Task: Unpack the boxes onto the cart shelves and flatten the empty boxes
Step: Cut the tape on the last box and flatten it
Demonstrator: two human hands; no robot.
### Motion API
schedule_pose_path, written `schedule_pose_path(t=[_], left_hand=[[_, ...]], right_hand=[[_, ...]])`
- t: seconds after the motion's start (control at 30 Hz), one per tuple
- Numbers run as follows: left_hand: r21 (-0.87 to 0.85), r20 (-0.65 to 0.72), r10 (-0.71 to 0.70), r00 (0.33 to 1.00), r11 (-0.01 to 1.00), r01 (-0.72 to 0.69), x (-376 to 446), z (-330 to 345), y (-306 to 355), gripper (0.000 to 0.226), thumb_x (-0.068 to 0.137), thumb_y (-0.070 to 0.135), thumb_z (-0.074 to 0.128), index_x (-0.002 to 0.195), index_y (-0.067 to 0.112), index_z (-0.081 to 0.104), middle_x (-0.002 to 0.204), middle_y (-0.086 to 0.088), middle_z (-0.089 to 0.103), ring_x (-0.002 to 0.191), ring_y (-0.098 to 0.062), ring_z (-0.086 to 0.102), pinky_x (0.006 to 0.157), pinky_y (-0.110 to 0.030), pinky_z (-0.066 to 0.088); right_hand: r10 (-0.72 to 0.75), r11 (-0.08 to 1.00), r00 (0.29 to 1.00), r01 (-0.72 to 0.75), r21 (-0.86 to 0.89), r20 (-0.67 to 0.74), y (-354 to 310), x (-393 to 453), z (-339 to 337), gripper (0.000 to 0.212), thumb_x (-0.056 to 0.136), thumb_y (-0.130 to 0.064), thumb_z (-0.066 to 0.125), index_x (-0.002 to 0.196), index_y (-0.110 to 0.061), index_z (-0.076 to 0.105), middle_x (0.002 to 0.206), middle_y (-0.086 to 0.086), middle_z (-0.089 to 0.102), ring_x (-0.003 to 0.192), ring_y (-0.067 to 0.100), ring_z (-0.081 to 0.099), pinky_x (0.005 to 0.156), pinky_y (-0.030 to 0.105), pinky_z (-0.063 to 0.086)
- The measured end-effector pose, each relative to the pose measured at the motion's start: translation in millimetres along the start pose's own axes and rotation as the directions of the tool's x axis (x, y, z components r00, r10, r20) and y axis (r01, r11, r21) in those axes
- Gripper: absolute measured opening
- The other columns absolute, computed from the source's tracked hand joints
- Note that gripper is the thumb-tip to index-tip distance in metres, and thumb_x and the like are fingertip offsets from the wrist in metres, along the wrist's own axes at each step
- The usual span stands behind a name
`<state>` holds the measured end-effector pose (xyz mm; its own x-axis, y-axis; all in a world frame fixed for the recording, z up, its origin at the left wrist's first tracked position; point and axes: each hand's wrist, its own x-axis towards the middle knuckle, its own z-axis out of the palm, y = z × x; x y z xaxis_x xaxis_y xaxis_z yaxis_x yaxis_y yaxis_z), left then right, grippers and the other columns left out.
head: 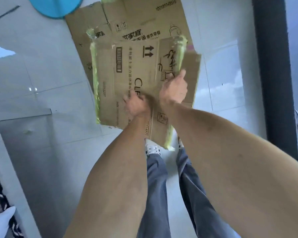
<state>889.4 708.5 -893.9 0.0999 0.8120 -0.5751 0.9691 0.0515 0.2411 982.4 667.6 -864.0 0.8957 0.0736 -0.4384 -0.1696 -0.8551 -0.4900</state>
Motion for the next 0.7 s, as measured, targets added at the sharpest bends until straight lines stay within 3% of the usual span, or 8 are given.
schedule_pose_path(t=[0.1, 0.2, 0.23, 0.3, 0.37, 0.47, 0.57, 0.7], left_hand=[[0.117, 0.195, 0.024, 0.980, 0.992, -0.047, -13.1, 33.1, 0.1, 0.037, 0.094, 0.024, 0.048, 0.130, 0.017, 0.055, 0.136, -0.014, 0.045, 0.121, -0.032, 0.051, 0.095, -0.038, 0.043], [0.251, 0.342, 0.050, 0.938, 0.957, -0.142, -28.0, 66.8, -11.9, 0.047, 0.094, 0.028, 0.049, 0.141, 0.026, 0.048, 0.143, -0.012, 0.043, 0.118, -0.030, 0.055, 0.092, -0.034, 0.044], [0.283, 0.372, 0.059, 0.926, 0.943, -0.173, -32.3, 76.1, -17.3, 0.049, 0.095, 0.028, 0.049, 0.144, 0.029, 0.045, 0.146, -0.011, 0.041, 0.119, -0.028, 0.055, 0.092, -0.033, 0.045], [0.339, 0.407, 0.057, 0.912, 0.918, -0.208, -41.9, 94.1, -26.4, 0.050, 0.097, 0.028, 0.049, 0.147, 0.026, 0.042, 0.151, -0.008, 0.038, 0.124, -0.026, 0.052, 0.098, -0.036, 0.045], [0.375, 0.418, 0.023, 0.908, 0.906, -0.196, -49.2, 105.6, -32.8, 0.051, 0.098, 0.027, 0.048, 0.148, 0.024, 0.040, 0.152, -0.008, 0.036, 0.129, -0.026, 0.047, 0.100, -0.039, 0.042], [0.381, 0.447, -0.004, 0.894, 0.906, -0.186, -52.7, 114.4, -35.0, 0.052, 0.097, 0.026, 0.047, 0.149, 0.022, 0.039, 0.148, -0.010, 0.039, 0.131, -0.029, 0.045, 0.103, -0.043, 0.041], [0.385, 0.408, 0.022, 0.913, 0.903, -0.193, -47.5, 117.7, -30.4, 0.050, 0.096, 0.020, 0.043, 0.146, 0.020, 0.041, 0.141, -0.014, 0.044, 0.123, -0.031, 0.051, 0.093, -0.041, 0.045], [0.356, 0.250, 0.032, 0.968, 0.927, -0.122, -28.9, 109.8, -25.5, 0.042, 0.091, 0.015, 0.050, 0.133, 0.010, 0.050, 0.134, -0.016, 0.048, 0.117, -0.032, 0.053, 0.080, -0.036, 0.042]], right_hand=[[0.150, 0.989, 0.986, -0.149, -0.009, 0.074, 58.8, 3.7, -12.5, 0.037, 0.096, -0.012, 0.047, 0.132, -0.006, 0.043, 0.115, 0.015, 0.059, 0.103, 0.030, 0.060, 0.077, 0.030, 0.042], [0.388, 0.919, 0.910, -0.394, 0.017, 0.143, 120.8, 20.8, -25.4, 0.043, 0.101, -0.012, 0.041, 0.143, -0.002, 0.035, 0.138, 0.017, 0.047, 0.121, 0.031, 0.050, 0.067, 0.000, 0.032], [0.510, 0.858, 0.855, -0.513, 0.017, 0.093, 132.8, 27.9, -30.6, 0.044, 0.102, -0.011, 0.039, 0.145, -0.003, 0.031, 0.142, 0.015, 0.043, 0.125, 0.030, 0.047, 0.072, -0.001, 0.034], [0.618, 0.766, 0.772, -0.634, -0.104, -0.152, 150.4, 39.1, -44.1, 0.056, 0.098, -0.006, 0.040, 0.151, -0.009, 0.021, 0.152, 0.018, 0.030, 0.133, 0.028, 0.036, 0.099, 0.025, 0.034], [0.499, 0.800, 0.837, -0.545, -0.253, -0.223, 155.8, 40.8, -53.6, 0.070, 0.093, 0.001, 0.043, 0.155, -0.011, 0.012, 0.160, 0.020, 0.012, 0.144, 0.029, 0.021, 0.107, 0.041, 0.028], [0.153, 0.885, 0.988, -0.133, -0.446, 0.009, 157.4, 38.9, -49.4, 0.076, 0.083, -0.003, 0.053, 0.152, -0.011, 0.022, 0.162, 0.019, 0.007, 0.150, 0.032, 0.008, 0.117, 0.045, 0.018], [-0.140, 0.799, 0.936, 0.299, -0.522, 0.322, 142.5, 40.9, -32.1, 0.057, 0.089, -0.016, 0.049, 0.144, -0.011, 0.036, 0.160, 0.018, 0.018, 0.150, 0.033, 0.010, 0.119, 0.048, 0.016], [-0.139, 0.717, 0.858, 0.432, -0.548, 0.495, 126.4, 42.2, -14.9, 0.042, 0.095, -0.017, 0.041, 0.135, -0.007, 0.045, 0.152, 0.018, 0.031, 0.144, 0.033, 0.022, 0.116, 0.048, 0.026]])
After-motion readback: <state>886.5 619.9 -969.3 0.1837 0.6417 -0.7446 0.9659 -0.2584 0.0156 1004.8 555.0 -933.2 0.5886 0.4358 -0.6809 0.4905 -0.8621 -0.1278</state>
